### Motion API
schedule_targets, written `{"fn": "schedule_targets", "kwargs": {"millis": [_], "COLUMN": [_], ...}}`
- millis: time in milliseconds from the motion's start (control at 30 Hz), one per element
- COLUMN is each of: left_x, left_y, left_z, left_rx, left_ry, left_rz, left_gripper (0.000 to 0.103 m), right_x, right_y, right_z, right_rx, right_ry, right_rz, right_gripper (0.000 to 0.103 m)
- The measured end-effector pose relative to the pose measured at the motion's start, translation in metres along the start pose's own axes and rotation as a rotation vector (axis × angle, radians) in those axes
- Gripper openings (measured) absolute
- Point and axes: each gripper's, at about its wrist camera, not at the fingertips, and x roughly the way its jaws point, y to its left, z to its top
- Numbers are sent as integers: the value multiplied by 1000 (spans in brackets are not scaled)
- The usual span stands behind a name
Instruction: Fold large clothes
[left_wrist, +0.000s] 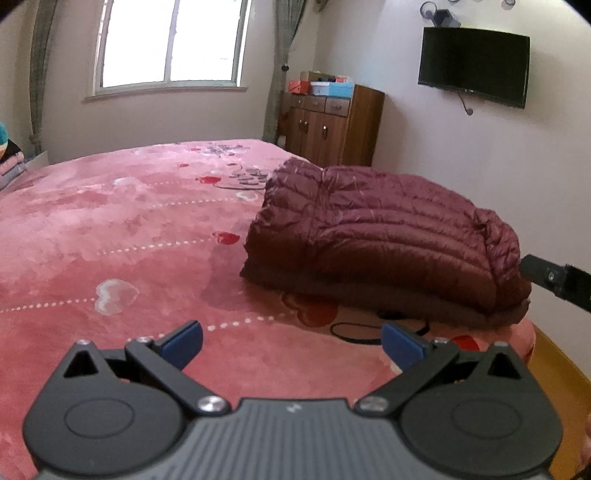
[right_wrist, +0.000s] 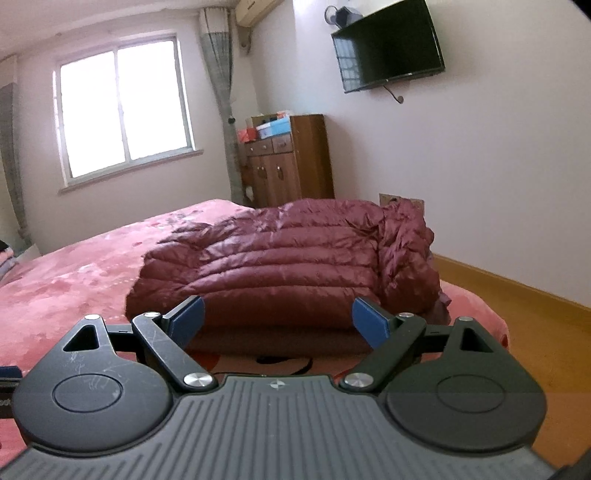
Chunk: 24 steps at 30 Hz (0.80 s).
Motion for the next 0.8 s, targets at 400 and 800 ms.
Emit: {"fn": "schedule_targets", "kwargs": {"millis": [400,800], "left_x": [-40,-49], "left_y": [-4,-3], "left_z": [11,10], "left_rx": [28,31], "left_ry": [-71,-84], "left_rz": [63,102], "left_gripper": [102,102], "right_x": [-27,-29], "right_y": [14,20], "right_z": [15,10], "right_rx": [-33,-87], "right_ry": [-41,-16], "right_rz": [37,66], "right_gripper": [103,103]}}
